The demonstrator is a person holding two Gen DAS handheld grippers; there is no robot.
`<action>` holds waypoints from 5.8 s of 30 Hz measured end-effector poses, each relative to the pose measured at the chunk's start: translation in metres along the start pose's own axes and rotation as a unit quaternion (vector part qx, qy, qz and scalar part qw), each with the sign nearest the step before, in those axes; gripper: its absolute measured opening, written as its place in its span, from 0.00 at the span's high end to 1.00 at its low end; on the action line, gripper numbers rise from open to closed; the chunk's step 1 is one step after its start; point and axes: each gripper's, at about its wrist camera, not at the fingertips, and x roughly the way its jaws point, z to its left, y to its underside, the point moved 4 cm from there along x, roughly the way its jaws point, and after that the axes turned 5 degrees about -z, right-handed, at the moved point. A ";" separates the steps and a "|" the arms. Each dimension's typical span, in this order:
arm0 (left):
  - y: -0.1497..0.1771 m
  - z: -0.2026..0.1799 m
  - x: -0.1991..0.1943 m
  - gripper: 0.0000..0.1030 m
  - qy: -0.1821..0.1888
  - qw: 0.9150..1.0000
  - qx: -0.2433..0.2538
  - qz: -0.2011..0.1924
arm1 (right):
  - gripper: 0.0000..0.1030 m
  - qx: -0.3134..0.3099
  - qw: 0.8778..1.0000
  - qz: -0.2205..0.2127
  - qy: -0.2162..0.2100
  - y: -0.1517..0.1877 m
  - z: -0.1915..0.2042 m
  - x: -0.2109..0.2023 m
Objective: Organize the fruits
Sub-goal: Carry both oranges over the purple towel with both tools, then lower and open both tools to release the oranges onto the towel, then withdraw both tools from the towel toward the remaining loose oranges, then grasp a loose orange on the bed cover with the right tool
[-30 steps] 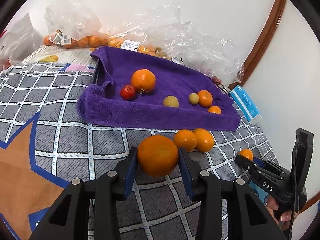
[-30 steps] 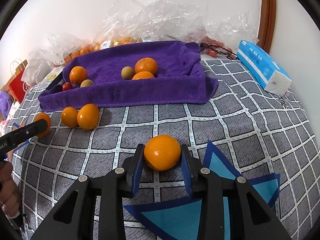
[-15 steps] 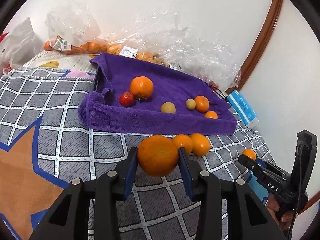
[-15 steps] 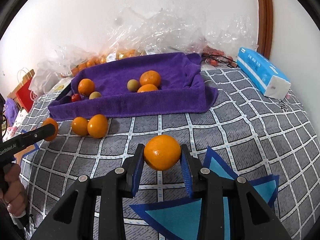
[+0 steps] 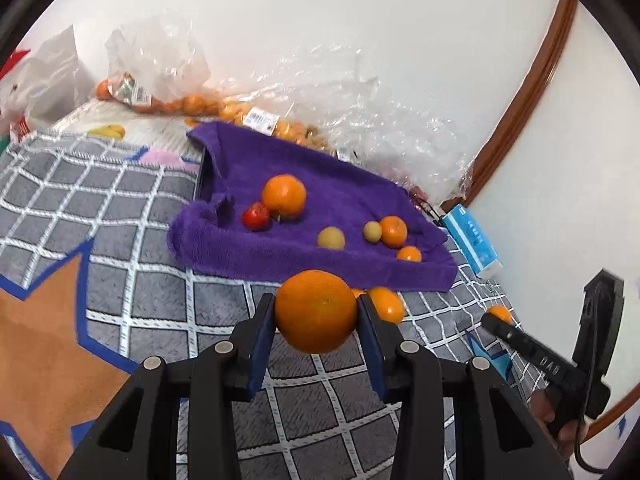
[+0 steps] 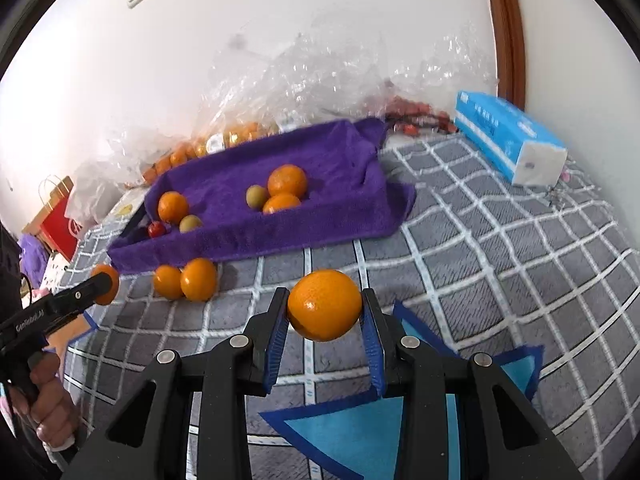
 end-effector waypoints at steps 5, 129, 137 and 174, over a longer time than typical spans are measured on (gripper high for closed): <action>-0.023 -0.007 -0.010 0.63 -0.015 1.000 0.013 -0.004 | 0.66 -0.026 0.999 -0.020 -0.010 -0.027 0.021 -0.009; -0.004 0.070 -0.002 0.44 -0.124 0.991 0.024 0.044 | 0.50 -0.078 0.995 0.052 -0.026 0.011 0.099 0.062; -0.006 0.075 -0.005 0.44 -0.125 0.991 0.010 0.038 | 0.69 -0.086 0.993 0.068 -0.035 0.014 0.103 0.073; 0.000 0.062 0.004 0.44 -0.145 0.986 0.052 0.066 | 0.69 -0.115 0.991 0.066 0.022 0.027 0.055 0.048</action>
